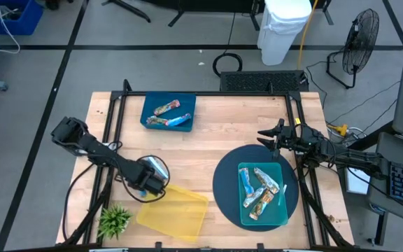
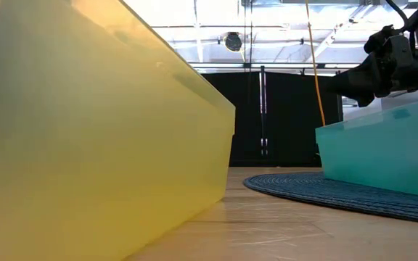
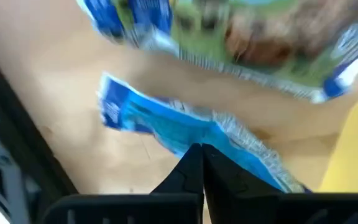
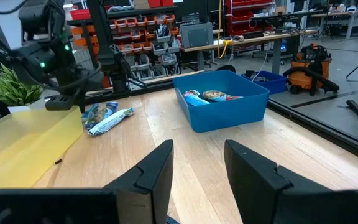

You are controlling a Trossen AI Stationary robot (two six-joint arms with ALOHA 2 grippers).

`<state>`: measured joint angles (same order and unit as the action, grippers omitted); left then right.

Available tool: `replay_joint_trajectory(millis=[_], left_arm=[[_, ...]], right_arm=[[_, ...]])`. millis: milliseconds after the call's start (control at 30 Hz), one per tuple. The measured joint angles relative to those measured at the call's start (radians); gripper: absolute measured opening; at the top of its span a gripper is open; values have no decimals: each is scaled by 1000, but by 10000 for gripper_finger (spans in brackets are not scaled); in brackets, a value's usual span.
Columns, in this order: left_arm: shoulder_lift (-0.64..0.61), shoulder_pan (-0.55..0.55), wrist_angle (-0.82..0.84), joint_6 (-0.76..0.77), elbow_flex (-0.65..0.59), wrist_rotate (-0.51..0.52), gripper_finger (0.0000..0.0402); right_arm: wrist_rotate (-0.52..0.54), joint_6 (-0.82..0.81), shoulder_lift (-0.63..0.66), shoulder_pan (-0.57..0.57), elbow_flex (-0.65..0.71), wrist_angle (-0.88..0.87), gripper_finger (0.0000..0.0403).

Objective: Pick and place Granola Bars by type
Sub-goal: Put the bottom blue granola bar into the yellow bin

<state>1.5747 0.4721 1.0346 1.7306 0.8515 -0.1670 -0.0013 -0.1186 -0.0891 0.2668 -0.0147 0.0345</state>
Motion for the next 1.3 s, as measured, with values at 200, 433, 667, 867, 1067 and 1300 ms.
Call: replay_joint_trajectory(millis=[200, 433, 667, 867, 1067, 1300], left_arm=[[-9, 0, 185, -20, 108, 89, 19], [-10, 3, 255, -62, 105, 138, 6], [-10, -2, 254, -77, 87, 96, 82], [-10, -2, 251, -76, 81, 117, 161], [-10, -2, 197, -70, 10, 82, 192], [-12, -5, 62, -99, -55, 67, 185]], right_arm=[[0, 0, 0, 0, 0, 0, 135], [0, 0, 0, 0, 0, 0, 134], [0, 0, 0, 0, 0, 0, 134], [0, 0, 0, 0, 0, 0, 134], [0, 0, 0, 0, 0, 0, 134], [0, 0, 0, 0, 0, 0, 134]])
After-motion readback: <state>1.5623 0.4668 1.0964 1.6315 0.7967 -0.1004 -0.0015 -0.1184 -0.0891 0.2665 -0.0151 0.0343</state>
